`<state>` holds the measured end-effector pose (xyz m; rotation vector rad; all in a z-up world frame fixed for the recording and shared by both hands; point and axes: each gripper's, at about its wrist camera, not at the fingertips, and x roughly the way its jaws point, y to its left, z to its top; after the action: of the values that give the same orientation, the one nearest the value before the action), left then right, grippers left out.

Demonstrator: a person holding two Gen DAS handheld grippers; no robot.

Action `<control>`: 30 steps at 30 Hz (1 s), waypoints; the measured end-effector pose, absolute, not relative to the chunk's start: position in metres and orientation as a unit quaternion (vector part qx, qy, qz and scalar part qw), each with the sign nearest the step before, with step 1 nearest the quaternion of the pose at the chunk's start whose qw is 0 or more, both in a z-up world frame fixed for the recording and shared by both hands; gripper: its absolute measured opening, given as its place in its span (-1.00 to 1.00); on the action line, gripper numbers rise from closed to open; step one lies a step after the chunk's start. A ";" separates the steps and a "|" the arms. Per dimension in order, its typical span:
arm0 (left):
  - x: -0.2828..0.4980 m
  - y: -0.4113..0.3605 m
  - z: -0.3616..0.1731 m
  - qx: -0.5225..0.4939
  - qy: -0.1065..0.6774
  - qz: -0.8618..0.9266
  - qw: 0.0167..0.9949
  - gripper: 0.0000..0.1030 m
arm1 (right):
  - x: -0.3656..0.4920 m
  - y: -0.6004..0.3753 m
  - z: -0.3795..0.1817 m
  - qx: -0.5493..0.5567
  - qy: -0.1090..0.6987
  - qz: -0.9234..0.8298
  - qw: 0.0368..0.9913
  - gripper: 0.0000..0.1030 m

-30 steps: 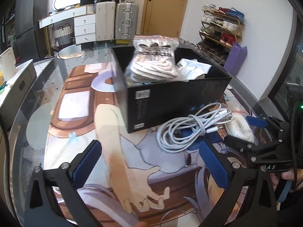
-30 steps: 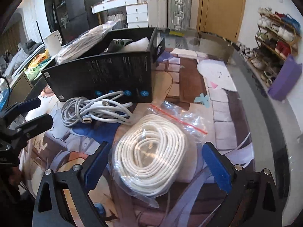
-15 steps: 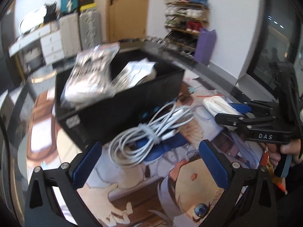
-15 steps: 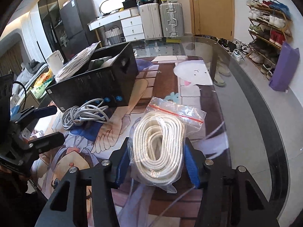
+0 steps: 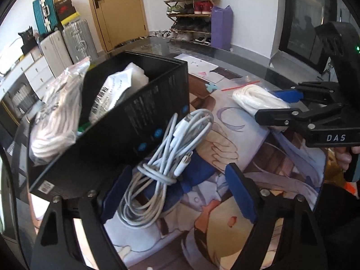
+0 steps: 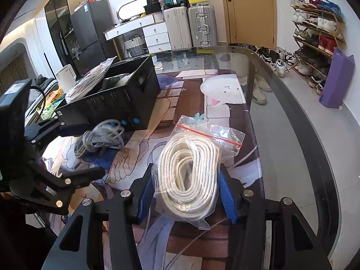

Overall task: Organize soft objects
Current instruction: 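Hold the cable coil with the right gripper while the left gripper grasps the loose white cable bundle, then lift and carry both cables over the black box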

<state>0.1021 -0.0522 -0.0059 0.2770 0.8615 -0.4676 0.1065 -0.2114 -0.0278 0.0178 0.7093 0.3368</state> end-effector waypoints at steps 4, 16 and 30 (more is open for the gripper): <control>0.104 -0.046 0.000 0.102 0.418 -0.239 0.871 0.42 | 0.105 -0.210 -0.027 0.007 0.345 0.170 0.923 0.04; 0.109 -0.054 -0.009 0.105 0.421 -0.237 0.869 -0.34 | 0.097 -0.210 -0.021 0.003 0.331 0.178 0.926 0.04; 0.074 -0.026 0.018 0.013 0.394 -0.260 0.881 -0.35 | 0.076 -0.203 0.002 0.006 0.289 0.208 0.934 0.04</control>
<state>0.0743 -0.0259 0.0185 0.0281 0.8218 -0.5420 0.0763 -0.2025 0.0022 0.0126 0.5904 0.4258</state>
